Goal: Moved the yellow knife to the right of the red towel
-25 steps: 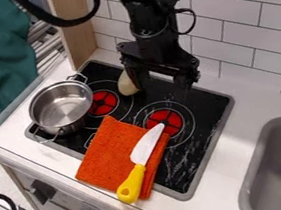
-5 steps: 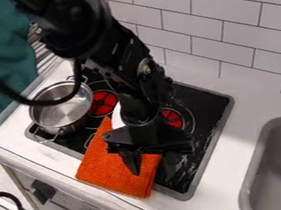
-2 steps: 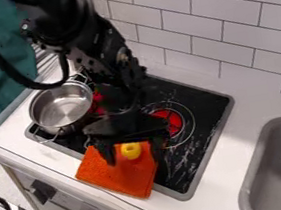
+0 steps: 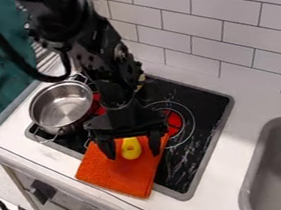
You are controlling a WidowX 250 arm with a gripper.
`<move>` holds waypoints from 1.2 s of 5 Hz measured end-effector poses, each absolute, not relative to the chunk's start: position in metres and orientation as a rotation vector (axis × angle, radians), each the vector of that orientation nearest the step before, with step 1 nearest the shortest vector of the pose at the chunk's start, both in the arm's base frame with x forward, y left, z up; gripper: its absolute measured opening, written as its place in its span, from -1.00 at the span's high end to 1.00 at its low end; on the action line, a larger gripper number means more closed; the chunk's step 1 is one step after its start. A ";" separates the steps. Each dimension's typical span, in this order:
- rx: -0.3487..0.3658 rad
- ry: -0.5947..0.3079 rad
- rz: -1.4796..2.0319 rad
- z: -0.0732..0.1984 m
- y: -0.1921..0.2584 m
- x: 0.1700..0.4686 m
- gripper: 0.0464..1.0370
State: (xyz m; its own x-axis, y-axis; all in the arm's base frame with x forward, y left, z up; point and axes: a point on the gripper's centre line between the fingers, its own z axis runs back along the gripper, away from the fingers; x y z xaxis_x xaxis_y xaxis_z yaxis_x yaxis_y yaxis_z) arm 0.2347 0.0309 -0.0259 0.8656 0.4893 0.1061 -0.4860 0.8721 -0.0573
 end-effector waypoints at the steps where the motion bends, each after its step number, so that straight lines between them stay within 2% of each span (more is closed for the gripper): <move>1: -0.027 -0.105 0.507 -0.032 0.031 0.235 -0.83; 2: -0.024 -0.107 0.489 -0.034 0.032 0.237 -0.24; 3: -0.027 -0.108 0.489 -0.034 0.035 0.238 0.14; 5: -0.021 -0.119 0.432 -0.028 0.030 0.238 0.14; 6: -0.007 -0.207 0.302 -0.004 0.011 0.242 0.14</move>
